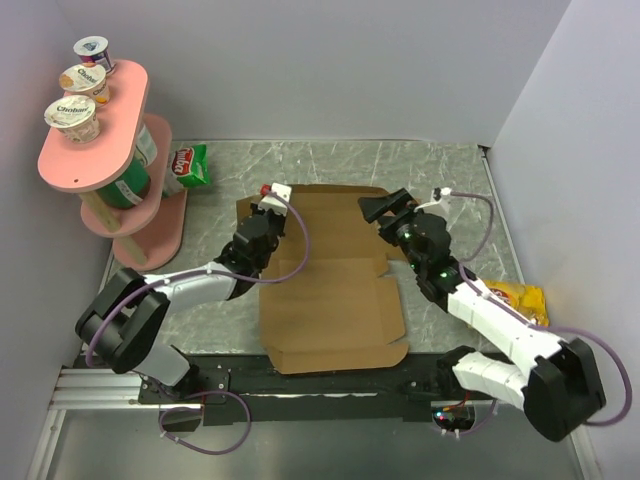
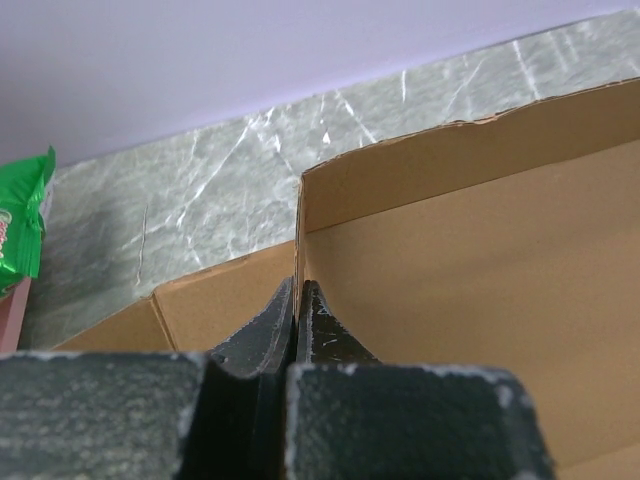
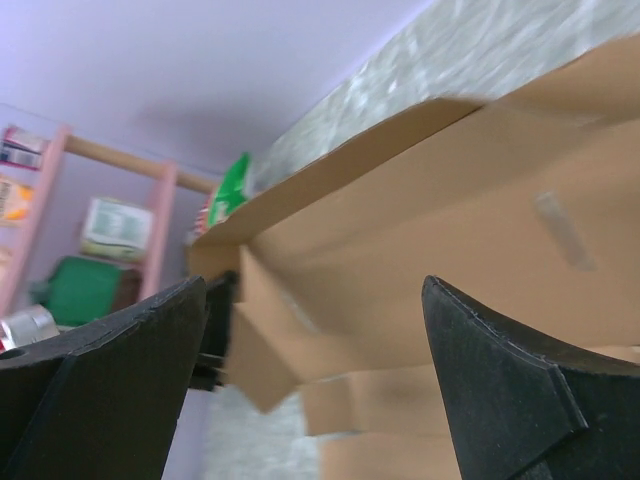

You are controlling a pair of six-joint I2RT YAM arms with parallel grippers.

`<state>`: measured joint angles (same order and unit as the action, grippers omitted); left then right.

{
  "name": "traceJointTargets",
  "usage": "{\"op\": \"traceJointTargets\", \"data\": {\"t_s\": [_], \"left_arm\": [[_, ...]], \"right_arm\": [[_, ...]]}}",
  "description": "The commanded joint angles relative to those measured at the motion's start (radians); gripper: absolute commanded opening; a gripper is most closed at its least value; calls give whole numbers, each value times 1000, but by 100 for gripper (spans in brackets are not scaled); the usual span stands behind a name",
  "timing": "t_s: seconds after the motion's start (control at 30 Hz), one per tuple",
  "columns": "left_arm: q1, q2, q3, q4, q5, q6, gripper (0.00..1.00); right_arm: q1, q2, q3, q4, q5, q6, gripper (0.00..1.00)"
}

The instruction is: Fold the paper box

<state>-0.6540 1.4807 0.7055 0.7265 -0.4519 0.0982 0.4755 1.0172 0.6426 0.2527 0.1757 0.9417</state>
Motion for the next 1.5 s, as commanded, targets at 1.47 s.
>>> {"op": "traceJointTargets", "data": {"t_s": [1.47], "left_arm": [[-354, 128, -155, 651, -297, 590, 1]], "right_arm": [[66, 408, 158, 31, 166, 477, 69]]}}
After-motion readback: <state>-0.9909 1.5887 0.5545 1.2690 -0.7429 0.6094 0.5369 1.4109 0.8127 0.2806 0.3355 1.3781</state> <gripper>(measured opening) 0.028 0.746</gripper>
